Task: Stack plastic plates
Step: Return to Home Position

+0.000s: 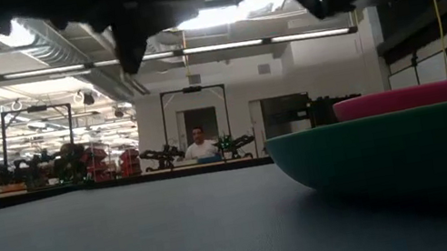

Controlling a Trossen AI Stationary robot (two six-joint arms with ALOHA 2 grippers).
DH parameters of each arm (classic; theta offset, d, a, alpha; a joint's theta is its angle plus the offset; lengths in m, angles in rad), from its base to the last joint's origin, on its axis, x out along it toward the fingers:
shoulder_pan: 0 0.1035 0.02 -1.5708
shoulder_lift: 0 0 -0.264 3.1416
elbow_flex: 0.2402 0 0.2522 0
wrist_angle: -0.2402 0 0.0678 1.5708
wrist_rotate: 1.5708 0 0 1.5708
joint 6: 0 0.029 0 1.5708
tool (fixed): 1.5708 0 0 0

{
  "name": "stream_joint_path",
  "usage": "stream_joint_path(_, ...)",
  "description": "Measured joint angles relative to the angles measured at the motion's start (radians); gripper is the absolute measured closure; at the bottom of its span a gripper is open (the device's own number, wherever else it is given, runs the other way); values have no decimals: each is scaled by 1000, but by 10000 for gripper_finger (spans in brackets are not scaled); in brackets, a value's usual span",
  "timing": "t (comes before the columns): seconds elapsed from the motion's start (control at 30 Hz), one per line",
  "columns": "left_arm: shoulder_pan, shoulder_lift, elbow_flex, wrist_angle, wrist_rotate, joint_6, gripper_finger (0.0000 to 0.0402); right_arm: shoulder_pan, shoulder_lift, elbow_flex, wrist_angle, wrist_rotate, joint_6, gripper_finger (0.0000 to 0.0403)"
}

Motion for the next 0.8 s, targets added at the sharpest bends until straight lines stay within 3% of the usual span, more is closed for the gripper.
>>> stream_joint_path(0.1,38,-26,0,52,53,24,308,0,-60,0,-3,27,-2,268)
stream_joint_path(0.33,116,-176,1,-5,109,68,308,0,-228,0,-18,54,-78,268)
stream_joint_path(0.53,154,-363,1,-100,84,141,308,0,-375,0,-21,54,-176,268)
stream_joint_path(0.8,161,-635,1,-362,-1,194,308,0,-555,1,-18,55,-318,268)
